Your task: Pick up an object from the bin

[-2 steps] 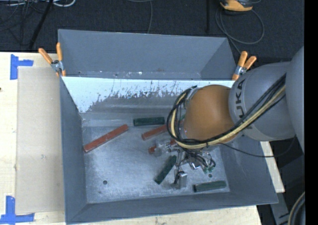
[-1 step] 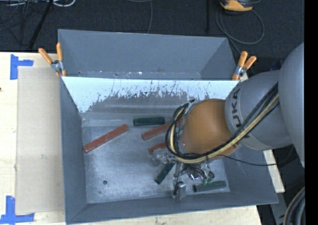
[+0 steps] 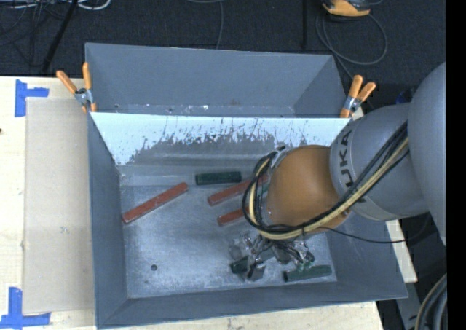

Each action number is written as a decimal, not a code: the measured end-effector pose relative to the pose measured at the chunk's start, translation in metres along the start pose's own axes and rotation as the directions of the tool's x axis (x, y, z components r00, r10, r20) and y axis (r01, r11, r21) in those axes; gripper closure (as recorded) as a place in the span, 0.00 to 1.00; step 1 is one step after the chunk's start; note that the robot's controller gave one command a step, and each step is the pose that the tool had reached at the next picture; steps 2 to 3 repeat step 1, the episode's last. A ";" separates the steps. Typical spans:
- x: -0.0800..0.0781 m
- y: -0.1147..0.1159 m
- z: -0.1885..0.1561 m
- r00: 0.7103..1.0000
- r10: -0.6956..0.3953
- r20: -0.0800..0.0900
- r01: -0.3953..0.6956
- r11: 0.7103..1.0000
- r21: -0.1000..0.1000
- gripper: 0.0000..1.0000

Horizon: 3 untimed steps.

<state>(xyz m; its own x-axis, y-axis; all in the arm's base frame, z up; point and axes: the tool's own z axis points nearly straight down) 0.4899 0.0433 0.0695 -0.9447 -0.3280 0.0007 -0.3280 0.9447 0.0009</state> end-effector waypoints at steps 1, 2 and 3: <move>-0.002 -0.003 -0.140 1.000 -0.017 0.009 0.017 1.000 0.003 1.00; -0.002 -0.003 -0.140 1.000 -0.017 0.009 0.017 1.000 0.003 1.00; -0.002 -0.003 -0.140 1.000 -0.017 0.009 0.017 1.000 0.003 1.00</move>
Offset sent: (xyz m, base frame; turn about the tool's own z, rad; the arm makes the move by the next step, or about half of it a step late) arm 0.0010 -0.0026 0.1366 -0.0192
